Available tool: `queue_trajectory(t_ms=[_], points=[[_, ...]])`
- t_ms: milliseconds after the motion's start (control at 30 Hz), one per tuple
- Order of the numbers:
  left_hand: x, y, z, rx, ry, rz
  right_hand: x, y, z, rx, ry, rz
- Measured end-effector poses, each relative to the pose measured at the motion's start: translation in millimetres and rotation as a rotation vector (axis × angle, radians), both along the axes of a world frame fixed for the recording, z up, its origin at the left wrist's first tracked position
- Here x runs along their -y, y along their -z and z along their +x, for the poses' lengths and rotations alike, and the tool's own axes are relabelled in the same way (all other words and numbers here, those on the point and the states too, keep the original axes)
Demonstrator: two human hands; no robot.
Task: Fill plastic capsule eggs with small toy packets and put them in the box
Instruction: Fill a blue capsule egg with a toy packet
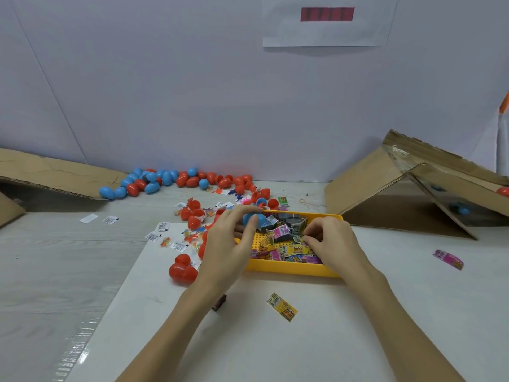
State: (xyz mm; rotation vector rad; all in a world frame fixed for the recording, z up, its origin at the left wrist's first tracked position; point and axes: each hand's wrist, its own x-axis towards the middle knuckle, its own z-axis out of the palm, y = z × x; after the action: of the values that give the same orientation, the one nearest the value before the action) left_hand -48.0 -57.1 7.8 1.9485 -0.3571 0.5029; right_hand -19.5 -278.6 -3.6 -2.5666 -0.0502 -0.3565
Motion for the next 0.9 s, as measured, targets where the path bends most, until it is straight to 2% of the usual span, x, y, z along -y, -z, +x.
queue_trajectory(t_ms=[133,200,333,400,533,633,700,800,900], points=[[1,1,-1,0.026,0.004,0.041,-1,-2,-2,-0.01,-0.021,-0.056],[2,1,-1,0.031,0.008,0.049,-3,-5,-3,-0.006,-0.015,-0.022],[2,0,-1,0.017,0.013,0.037,-1,-15,-8,0.066,0.077,0.274],[2,0,-2,0.017,0.006,0.014,0,-22,-11,0.055,0.093,0.485],[4,0,-2,-0.016,-0.02,0.014,-6,-32,-17,-0.196,-0.023,0.997],[6,1,-5,0.011,0.026,0.149,-13,-33,-18,-0.332,-0.118,1.138],[9,4,-7,0.073,0.068,0.237,-19,-33,-19,-0.375,-0.14,1.193],[10,5,-8,0.087,0.098,0.236,-23,-31,-20,-0.415,-0.162,1.247],[7,9,-4,0.177,0.08,0.375,-23,-32,-21,-0.453,-0.171,1.339]])
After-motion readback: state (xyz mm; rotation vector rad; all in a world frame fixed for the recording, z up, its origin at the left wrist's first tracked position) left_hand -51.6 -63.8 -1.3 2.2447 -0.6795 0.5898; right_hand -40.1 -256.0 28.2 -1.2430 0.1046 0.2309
